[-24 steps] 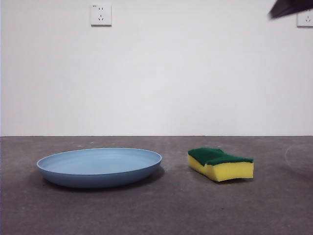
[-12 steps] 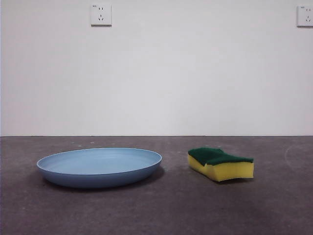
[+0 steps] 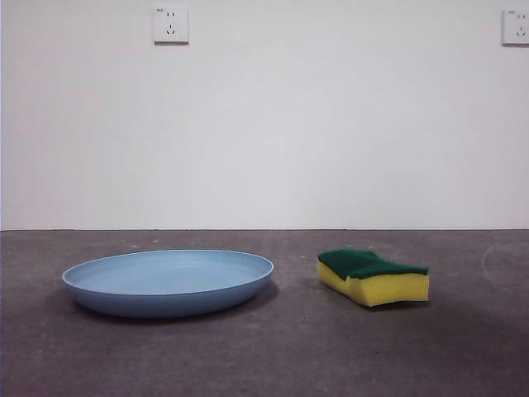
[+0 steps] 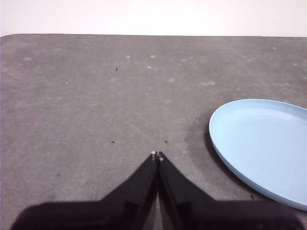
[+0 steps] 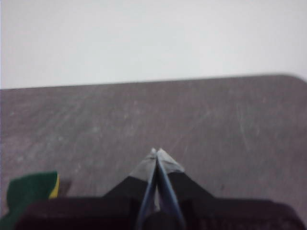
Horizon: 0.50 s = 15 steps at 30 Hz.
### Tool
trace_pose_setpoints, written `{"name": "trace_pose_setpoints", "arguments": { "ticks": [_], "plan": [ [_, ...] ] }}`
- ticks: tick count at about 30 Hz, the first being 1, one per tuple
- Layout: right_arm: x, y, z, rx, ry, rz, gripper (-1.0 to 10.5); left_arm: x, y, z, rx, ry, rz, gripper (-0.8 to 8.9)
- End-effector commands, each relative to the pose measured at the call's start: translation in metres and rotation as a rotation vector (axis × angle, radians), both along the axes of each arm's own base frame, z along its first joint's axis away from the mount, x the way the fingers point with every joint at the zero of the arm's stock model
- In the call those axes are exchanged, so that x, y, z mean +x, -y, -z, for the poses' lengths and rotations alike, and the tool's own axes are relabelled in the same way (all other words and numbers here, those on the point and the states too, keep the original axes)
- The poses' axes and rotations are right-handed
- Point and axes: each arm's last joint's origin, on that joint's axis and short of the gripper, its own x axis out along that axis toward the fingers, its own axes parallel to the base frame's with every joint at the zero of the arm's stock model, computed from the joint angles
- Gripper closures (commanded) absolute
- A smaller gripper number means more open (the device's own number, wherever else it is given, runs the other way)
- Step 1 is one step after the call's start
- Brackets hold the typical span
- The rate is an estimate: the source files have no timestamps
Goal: Pick up the plate,pick up the cloth,clean the plate with the cloth
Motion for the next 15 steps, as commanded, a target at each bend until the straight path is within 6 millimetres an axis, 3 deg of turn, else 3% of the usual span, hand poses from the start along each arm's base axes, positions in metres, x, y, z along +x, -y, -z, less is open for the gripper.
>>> {"name": "trace_pose_setpoints", "arguments": {
  "ticks": [1, 7, 15],
  "plan": [
    [0.002, 0.000, 0.015, 0.070, -0.020, 0.001, 9.5, 0.000, 0.000, 0.004, -0.006, -0.007, 0.000, 8.17],
    [0.003, -0.002, 0.034, 0.076, -0.106, -0.042, 9.5, 0.000, 0.000, 0.004, -0.006, -0.007, 0.000, 8.17],
    [0.003, -0.002, 0.034, 0.086, -0.112, -0.061, 9.5, 0.000, 0.000, 0.004, -0.006, -0.007, 0.000, 8.17]
  ]
}}
